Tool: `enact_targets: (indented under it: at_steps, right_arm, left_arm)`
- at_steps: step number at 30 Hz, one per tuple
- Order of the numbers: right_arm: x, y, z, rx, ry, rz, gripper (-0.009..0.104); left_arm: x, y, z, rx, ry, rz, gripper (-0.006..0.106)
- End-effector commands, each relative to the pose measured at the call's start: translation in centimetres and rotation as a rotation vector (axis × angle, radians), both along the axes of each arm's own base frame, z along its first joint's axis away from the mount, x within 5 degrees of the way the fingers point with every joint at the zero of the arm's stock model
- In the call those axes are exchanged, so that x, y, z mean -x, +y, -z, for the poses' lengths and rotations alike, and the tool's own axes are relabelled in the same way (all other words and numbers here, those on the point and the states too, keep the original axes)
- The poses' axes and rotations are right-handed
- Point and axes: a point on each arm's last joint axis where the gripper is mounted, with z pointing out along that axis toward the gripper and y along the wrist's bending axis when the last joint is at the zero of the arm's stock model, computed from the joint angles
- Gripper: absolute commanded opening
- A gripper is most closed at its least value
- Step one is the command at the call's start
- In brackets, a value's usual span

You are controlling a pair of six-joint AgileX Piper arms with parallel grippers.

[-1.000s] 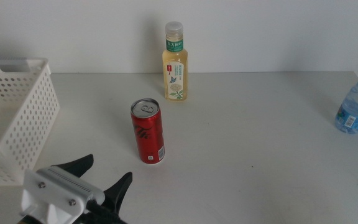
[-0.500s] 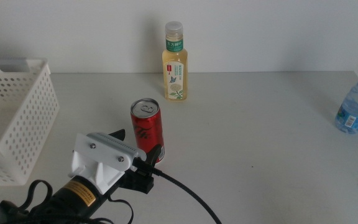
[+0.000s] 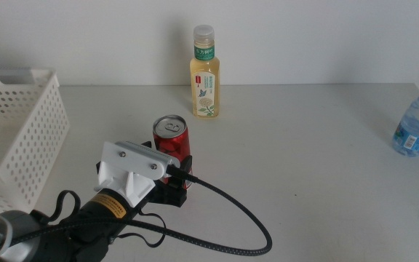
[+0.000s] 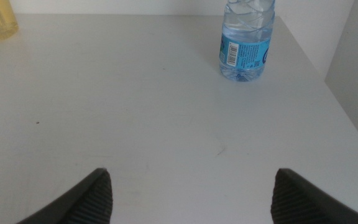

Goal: Use arms to grab the bottles and put them into the dustbin to the left of the table.

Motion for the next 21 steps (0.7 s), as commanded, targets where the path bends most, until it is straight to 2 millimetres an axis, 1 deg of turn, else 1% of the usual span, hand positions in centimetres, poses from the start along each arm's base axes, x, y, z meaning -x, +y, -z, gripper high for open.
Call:
enact_targets:
  at_steps: [1, 13, 15, 17, 18, 21]
  right_arm:
    - [0.0, -0.1, -0.7, 0.025, -0.068, 0.003, 0.065]
    - [0.0, -0.1, -0.7, 0.025, -0.068, 0.003, 0.065]
    - [0.0, -0.1, -0.7, 0.025, -0.068, 0.003, 0.065]
    - [0.0, -0.1, -0.7, 0.025, -0.068, 0.003, 0.065]
    - [0.0, -0.1, -0.7, 0.025, -0.068, 0.003, 0.065]
    - [0.0, -0.1, -0.7, 0.025, -0.068, 0.003, 0.065]
  left_arm:
    - [-0.8, -0.3, -1.8, 0.073, -0.090, -0.003, 0.093]
    - [-3.7, -2.0, -0.4, 0.075, -0.068, -0.009, 0.093]
    - [-4.2, -2.3, -0.2, 0.076, -0.069, -0.009, 0.092]
    - [-4.4, -2.4, -0.2, 0.078, -0.072, -0.008, 0.087]
    - [-4.5, -2.5, -0.2, 0.079, -0.075, -0.005, 0.083]
    - [-4.6, -2.6, -0.3, 0.086, -0.078, -0.005, 0.064]
